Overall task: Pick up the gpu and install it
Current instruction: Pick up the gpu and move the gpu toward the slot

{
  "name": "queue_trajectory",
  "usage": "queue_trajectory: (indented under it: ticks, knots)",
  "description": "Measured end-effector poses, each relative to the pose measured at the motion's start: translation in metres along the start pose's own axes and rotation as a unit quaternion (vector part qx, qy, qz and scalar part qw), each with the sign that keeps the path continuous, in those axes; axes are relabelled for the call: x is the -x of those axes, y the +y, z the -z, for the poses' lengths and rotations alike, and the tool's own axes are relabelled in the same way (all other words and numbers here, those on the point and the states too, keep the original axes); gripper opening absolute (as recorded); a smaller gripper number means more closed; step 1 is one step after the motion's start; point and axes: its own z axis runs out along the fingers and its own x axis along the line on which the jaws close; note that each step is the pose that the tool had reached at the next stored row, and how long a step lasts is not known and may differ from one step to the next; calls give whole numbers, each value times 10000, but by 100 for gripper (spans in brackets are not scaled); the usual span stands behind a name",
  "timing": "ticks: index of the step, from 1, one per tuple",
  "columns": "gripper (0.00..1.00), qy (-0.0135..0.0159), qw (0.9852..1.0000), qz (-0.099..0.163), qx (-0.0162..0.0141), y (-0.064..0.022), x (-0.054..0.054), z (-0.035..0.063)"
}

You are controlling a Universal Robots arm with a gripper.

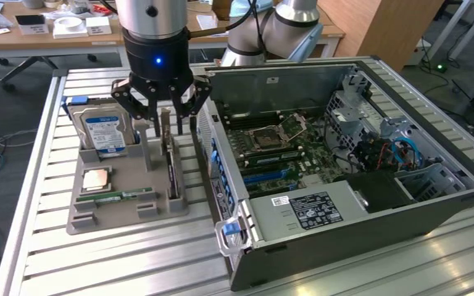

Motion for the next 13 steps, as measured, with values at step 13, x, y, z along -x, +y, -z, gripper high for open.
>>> queue_trajectory:
  ticks: [13]
  knots:
    - [42, 0, 10000, 0, 3, -3, -1, -56]
